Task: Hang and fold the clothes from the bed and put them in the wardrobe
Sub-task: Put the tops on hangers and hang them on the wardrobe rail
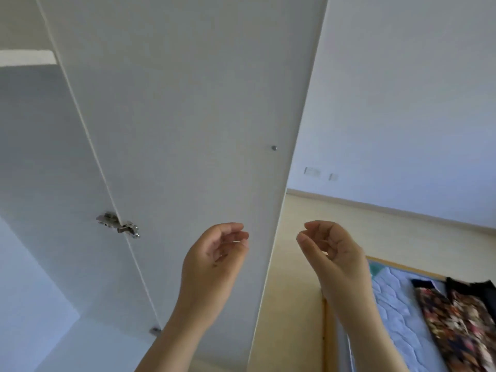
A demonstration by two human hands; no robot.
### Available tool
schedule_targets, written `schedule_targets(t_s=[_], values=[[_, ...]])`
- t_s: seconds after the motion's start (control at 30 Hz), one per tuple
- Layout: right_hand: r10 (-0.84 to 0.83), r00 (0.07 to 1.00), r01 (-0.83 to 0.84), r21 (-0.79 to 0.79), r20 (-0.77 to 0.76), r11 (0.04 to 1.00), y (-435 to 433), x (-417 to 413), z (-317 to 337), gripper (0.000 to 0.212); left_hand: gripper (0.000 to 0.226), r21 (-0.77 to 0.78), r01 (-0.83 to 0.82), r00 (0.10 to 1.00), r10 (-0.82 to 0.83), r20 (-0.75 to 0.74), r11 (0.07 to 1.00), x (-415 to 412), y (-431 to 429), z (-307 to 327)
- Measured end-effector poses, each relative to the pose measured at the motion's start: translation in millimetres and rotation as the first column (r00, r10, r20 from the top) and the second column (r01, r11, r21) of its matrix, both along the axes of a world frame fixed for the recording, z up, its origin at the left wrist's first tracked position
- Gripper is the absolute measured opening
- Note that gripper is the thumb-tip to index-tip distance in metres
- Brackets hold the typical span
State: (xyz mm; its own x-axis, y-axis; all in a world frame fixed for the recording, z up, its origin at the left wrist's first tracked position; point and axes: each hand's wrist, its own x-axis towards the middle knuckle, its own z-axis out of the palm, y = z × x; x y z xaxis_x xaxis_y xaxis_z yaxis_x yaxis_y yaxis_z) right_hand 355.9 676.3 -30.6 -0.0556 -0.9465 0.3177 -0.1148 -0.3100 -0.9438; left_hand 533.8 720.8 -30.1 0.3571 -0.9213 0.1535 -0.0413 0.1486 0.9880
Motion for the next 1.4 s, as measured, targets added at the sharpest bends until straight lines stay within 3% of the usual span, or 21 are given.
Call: schedule_targets(t_s=[0.2,0.6,1.0,1.4], values=[[-0.183,0.982,0.187,0.121,-0.044,0.975,6,-98,-21,0.014,0.019,0.058,0.211,0.976,-0.214,0.048,0.976,-85,-31,-16],[-0.42,0.895,0.445,0.264,-0.148,0.856,2,-265,-59,0.012,0.016,0.15,0.452,0.885,-0.463,0.047,0.879,-242,-94,-50],[-0.507,0.813,0.58,0.331,-0.285,0.744,-101,-309,-86,0.014,0.016,0.182,0.618,0.768,-0.637,0.068,0.765,-289,-243,-76],[-0.574,0.755,0.655,0.39,-0.315,0.647,-204,-366,-113,0.015,0.017,0.254,0.693,0.682,-0.728,0.073,0.675,-352,-381,-102]])
